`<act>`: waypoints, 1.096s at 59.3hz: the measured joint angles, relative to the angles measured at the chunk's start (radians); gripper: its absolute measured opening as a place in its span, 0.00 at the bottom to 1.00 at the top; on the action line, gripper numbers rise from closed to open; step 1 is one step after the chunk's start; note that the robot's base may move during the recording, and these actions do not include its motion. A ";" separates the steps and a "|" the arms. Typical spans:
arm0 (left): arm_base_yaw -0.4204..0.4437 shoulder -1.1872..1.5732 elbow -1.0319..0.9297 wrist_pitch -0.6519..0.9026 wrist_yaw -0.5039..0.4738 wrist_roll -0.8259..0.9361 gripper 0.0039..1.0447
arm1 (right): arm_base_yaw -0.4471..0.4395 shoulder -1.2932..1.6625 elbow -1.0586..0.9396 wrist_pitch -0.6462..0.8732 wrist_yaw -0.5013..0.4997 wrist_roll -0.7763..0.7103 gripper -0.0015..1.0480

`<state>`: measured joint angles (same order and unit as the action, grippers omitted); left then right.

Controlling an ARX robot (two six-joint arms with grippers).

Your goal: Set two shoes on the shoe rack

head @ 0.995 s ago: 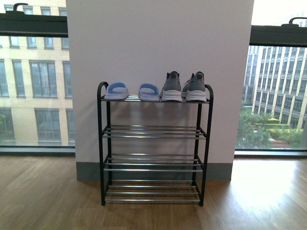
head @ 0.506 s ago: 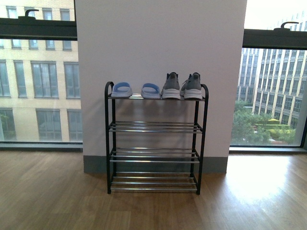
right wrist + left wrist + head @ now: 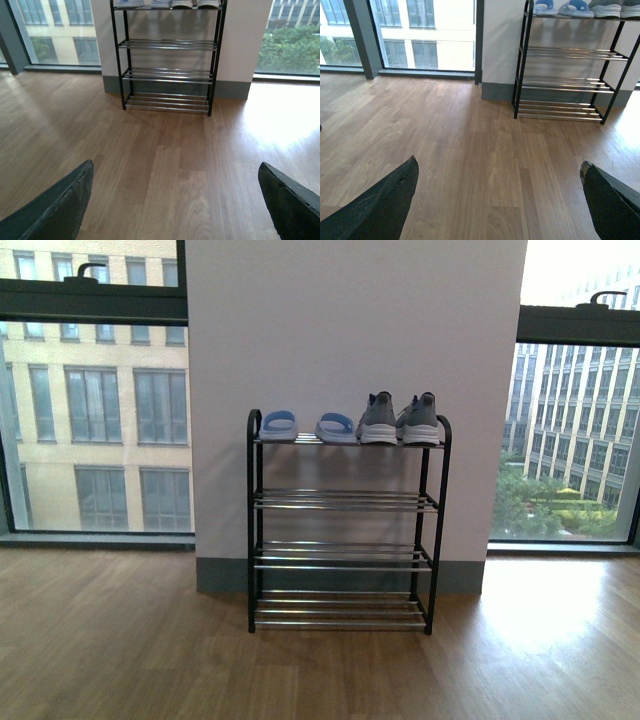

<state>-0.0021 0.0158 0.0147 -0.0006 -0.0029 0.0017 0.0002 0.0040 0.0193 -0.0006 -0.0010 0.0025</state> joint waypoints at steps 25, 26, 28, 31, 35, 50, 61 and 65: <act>0.000 0.000 0.000 0.000 0.002 0.000 0.91 | 0.000 0.000 0.000 0.000 0.000 0.000 0.91; 0.000 0.000 0.000 0.000 0.001 0.000 0.91 | 0.000 0.000 0.000 0.000 0.000 0.000 0.91; 0.000 0.000 0.000 0.000 0.001 0.000 0.91 | 0.000 -0.001 0.000 0.000 0.000 0.000 0.91; 0.000 0.000 0.000 0.000 0.001 0.000 0.91 | 0.000 -0.001 0.000 0.000 0.001 0.000 0.91; 0.000 0.000 0.000 0.000 0.002 0.000 0.91 | 0.000 -0.001 0.000 0.000 0.001 0.000 0.91; 0.000 0.000 0.000 0.000 0.002 0.000 0.91 | 0.000 -0.001 0.000 0.000 0.002 0.000 0.91; 0.000 0.000 0.000 0.000 0.003 0.000 0.91 | 0.000 -0.001 0.000 0.000 0.003 0.000 0.91; 0.000 0.000 0.000 0.000 0.003 0.000 0.91 | 0.000 -0.001 0.000 0.000 0.003 0.000 0.91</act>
<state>-0.0017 0.0158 0.0147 -0.0006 0.0002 0.0017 0.0002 0.0029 0.0193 -0.0006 0.0025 0.0029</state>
